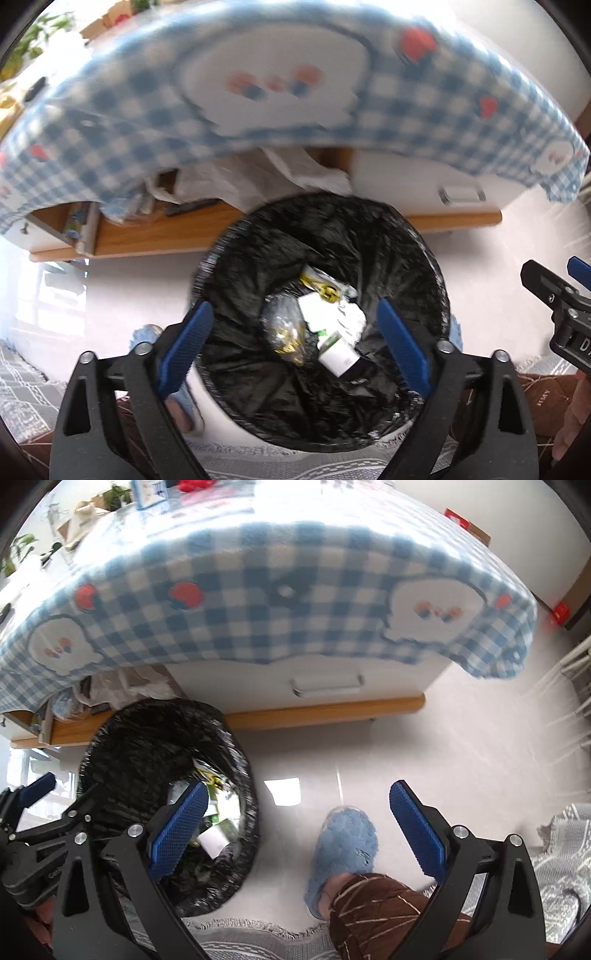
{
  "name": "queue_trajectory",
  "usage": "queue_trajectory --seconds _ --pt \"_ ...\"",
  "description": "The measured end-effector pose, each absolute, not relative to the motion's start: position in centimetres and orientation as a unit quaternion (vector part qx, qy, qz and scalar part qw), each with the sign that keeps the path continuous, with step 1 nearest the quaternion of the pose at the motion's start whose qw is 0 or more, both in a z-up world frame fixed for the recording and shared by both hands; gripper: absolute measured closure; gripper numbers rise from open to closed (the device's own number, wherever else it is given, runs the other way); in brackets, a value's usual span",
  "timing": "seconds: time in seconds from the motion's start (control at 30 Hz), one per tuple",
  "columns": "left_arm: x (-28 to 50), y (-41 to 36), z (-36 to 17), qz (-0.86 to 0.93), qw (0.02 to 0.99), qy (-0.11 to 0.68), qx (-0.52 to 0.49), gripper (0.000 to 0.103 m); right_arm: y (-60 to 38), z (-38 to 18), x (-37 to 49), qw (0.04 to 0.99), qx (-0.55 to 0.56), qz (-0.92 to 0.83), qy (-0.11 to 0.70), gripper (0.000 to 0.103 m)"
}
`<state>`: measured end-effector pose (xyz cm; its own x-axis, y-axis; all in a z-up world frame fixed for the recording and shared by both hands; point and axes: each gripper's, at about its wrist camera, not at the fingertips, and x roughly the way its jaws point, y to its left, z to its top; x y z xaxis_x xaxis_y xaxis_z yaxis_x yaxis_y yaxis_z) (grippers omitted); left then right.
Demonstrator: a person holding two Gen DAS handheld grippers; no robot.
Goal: Collect trash
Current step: 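Raise both tools from the bin back toward the table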
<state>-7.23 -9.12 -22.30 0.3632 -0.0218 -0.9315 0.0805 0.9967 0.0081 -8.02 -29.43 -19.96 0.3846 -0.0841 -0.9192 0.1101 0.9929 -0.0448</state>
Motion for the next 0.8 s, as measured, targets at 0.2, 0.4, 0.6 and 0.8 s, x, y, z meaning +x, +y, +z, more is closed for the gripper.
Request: queue_trajectory --seconds 0.2,0.4,0.6,0.8 --pt "-7.1 -5.2 -19.0 -0.01 0.84 0.542 -0.008 0.006 -25.5 -16.5 -7.2 0.859 -0.011 -0.014 0.511 0.009" --pt "-6.7 -2.6 -14.2 0.006 0.862 0.507 -0.02 0.006 -22.3 -12.6 -6.2 0.882 -0.03 0.021 0.469 0.009" --pt "-5.4 0.0 -9.6 0.007 0.874 0.485 -0.035 0.006 -21.0 -9.3 -4.7 0.897 -0.021 0.036 0.44 0.009" --pt "-2.9 0.8 -6.4 -0.002 0.88 0.473 -0.043 0.006 -21.1 -6.7 -1.8 0.908 -0.011 0.034 0.418 0.009"
